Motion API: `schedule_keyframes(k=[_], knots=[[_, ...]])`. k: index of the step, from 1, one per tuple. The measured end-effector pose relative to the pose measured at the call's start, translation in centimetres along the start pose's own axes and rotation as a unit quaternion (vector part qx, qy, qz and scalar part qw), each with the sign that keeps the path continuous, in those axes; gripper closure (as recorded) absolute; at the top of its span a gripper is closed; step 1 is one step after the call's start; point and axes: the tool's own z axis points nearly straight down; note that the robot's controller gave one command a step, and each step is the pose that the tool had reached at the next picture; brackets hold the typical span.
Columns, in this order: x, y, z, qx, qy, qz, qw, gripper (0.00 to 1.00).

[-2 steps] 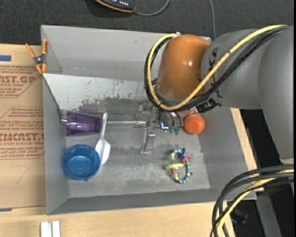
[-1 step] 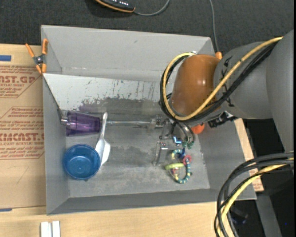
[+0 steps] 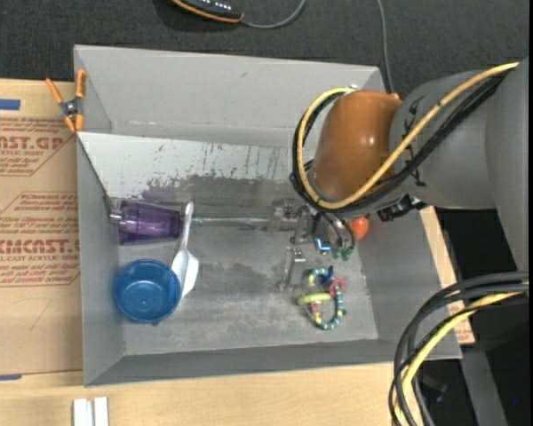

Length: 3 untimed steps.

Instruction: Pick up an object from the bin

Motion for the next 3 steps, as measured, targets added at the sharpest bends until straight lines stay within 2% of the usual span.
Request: schedule_keyframes(k=[1, 2, 3], knots=[[6.8, 2.2, 2.4, -0.001, 0.0024, -0.171, 0.9853, 0.0], [3.7, 0.6, -5.8, -0.001, 0.0012, -0.067, 0.9977, 0.0], [3.1, 0.3, -7.3, 0.0, -0.0008, -0.044, 0.999, 0.0]])
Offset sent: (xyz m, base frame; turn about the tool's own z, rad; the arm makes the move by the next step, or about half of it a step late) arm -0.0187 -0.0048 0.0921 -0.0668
